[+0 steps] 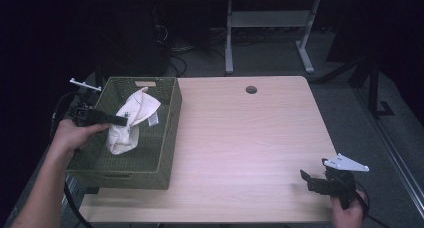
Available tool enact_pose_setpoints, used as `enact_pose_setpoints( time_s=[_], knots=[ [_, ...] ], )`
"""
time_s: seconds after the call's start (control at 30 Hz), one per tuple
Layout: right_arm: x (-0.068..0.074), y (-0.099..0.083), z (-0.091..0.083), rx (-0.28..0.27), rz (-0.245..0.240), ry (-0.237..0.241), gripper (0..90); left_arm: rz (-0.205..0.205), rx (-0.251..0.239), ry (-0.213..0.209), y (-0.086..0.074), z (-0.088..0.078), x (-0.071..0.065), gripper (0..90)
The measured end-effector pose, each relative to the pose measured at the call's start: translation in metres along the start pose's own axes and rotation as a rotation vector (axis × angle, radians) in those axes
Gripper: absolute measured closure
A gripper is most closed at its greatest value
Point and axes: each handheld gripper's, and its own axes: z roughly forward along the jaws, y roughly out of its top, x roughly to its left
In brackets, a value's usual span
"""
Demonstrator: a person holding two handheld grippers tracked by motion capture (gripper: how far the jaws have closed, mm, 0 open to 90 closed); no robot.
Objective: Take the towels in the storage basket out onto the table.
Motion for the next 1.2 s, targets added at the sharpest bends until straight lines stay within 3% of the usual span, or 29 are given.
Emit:
enact_pose_setpoints(
  time_s=[0.33, 0.5, 0.63, 1.2],
  knots=[
    [0.000, 0.000, -0.003, -0.005, 0.003, -0.004, 13.9, 0.039, -0.046, -0.053, 0.013, -0.012, -0.022, 75.8],
    [0.000, 0.000, -0.003, -0.008, -0.019, 0.010, 13.9, 0.057, -0.046, -0.065, 0.019, -0.010, -0.030, 75.8],
    [0.000, 0.000, -0.002, -0.001, -0.002, 0.005, 13.9, 0.064, -0.057, -0.081, 0.025, -0.009, -0.039, 75.8],
    [0.002, 0.002, -0.002, -0.008, -0.006, 0.007, 13.9, 0.123, -0.033, -0.111, 0.042, 0.007, -0.066, 75.7]
  ],
)
